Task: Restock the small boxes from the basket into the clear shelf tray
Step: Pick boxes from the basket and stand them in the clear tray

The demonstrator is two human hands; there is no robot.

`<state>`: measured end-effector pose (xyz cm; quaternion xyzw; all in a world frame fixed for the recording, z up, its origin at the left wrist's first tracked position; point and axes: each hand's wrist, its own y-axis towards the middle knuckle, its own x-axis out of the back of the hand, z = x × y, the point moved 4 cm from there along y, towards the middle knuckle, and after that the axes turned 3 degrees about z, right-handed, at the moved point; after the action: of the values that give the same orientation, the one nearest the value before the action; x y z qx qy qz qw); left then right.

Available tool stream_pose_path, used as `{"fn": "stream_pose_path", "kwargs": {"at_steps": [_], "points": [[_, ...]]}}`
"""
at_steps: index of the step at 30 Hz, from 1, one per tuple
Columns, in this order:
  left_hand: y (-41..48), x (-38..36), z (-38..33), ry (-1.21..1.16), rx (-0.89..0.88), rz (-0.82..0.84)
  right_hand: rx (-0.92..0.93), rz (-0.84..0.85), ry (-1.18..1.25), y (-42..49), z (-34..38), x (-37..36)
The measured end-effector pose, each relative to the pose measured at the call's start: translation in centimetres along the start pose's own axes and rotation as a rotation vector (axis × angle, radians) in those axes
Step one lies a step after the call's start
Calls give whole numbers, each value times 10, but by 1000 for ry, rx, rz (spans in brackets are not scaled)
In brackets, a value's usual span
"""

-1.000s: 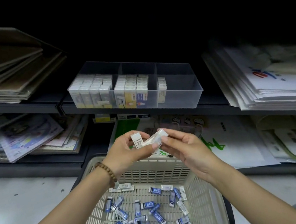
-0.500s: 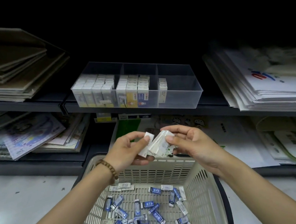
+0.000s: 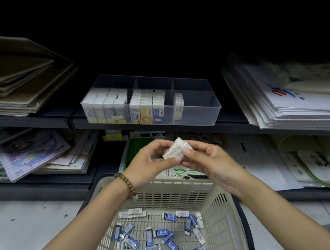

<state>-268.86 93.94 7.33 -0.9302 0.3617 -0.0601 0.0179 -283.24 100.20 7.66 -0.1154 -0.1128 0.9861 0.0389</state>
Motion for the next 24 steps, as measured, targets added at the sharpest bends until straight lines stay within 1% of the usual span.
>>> {"fn": "stream_pose_path", "kwargs": {"at_steps": [3, 6, 8, 10, 12, 15, 16, 17, 19, 21, 24], "points": [[6, 5, -15, -41, -69, -41, 34, 43, 2, 3, 17, -2], [15, 11, -31, -77, -120, -126, 90, 50, -21, 9, 40, -1], [21, 14, -40, -93, -159, -170, 114, 70, -84, 13, 57, 0], [26, 18, -47, -111, -211, -174, 144, 71, -146, 19, 76, 3], [31, 24, -52, -120, -239, -179, 185, 40, -218, 26, 97, 9], [35, 34, -56, -168, -234, -187, 226, -9, -344, 35, 125, 19], [35, 37, -58, -133, -256, -211, 229, -15, -380, 39, 132, 22], [34, 41, -60, -49, -288, -249, 226, -24, -413, 43, 137, 25], [32, 50, -60, 198, -325, -321, 214, -65, -480, 51, 147, 32], [32, 59, -57, 433, -311, -366, 206, -88, -536, 58, 152, 37], [32, 61, -51, 622, -303, -360, 190, -22, -575, 66, 152, 36]]}}
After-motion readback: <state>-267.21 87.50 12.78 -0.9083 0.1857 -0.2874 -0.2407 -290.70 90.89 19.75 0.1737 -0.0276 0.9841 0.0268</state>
